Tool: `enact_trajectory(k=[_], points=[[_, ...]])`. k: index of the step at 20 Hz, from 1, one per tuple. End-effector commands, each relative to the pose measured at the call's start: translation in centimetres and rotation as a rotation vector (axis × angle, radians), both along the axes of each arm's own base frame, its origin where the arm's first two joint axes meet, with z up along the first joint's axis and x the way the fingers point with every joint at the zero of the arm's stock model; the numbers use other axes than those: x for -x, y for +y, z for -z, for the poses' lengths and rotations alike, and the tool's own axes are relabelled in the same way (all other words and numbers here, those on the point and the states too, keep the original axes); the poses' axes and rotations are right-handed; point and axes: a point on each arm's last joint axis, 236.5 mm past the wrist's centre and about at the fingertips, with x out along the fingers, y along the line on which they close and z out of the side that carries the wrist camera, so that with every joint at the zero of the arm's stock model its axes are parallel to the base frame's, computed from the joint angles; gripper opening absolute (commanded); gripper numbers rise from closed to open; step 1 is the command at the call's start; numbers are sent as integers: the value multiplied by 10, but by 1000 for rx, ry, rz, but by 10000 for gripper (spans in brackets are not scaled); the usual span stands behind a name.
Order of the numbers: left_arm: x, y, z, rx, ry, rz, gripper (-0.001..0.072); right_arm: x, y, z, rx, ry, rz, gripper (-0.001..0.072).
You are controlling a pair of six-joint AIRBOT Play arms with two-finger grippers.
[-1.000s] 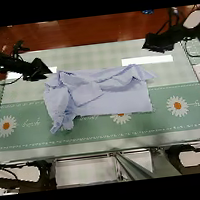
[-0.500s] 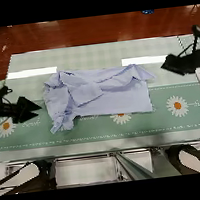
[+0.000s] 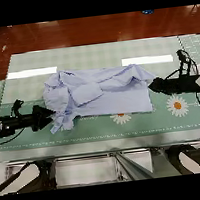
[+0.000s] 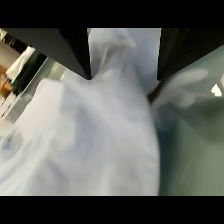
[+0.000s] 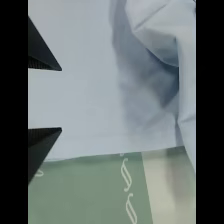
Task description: Fold the shirts.
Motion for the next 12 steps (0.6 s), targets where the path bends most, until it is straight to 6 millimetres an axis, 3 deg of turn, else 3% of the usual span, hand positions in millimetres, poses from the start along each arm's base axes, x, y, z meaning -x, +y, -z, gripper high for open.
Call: enact_trajectory(k=[1, 2, 3, 5, 7, 9, 12], points=[[-23, -10, 3, -38, -64, -51, 421, 2, 15, -1, -14, -22, -35, 413], [-23, -15, 1, -44, -85, -13, 88, 2, 10, 1, 6, -14, -28, 412], [-24, -18, -5, -40, -112, 22, 15, 5, -7, 7, 47, 13, 11, 411], [-31, -15, -23, -22, -172, 66, 15, 22, -62, 23, 160, 120, 125, 411], [-43, -4, -42, -12, -218, 66, 15, 51, -87, 44, 143, 243, 198, 411], [-53, 6, -55, -19, -252, 55, 15, 73, -76, 63, 55, 309, 179, 407], [-56, 7, -58, -23, -261, 58, 15, 82, -56, 74, -35, 324, 142, 406]])
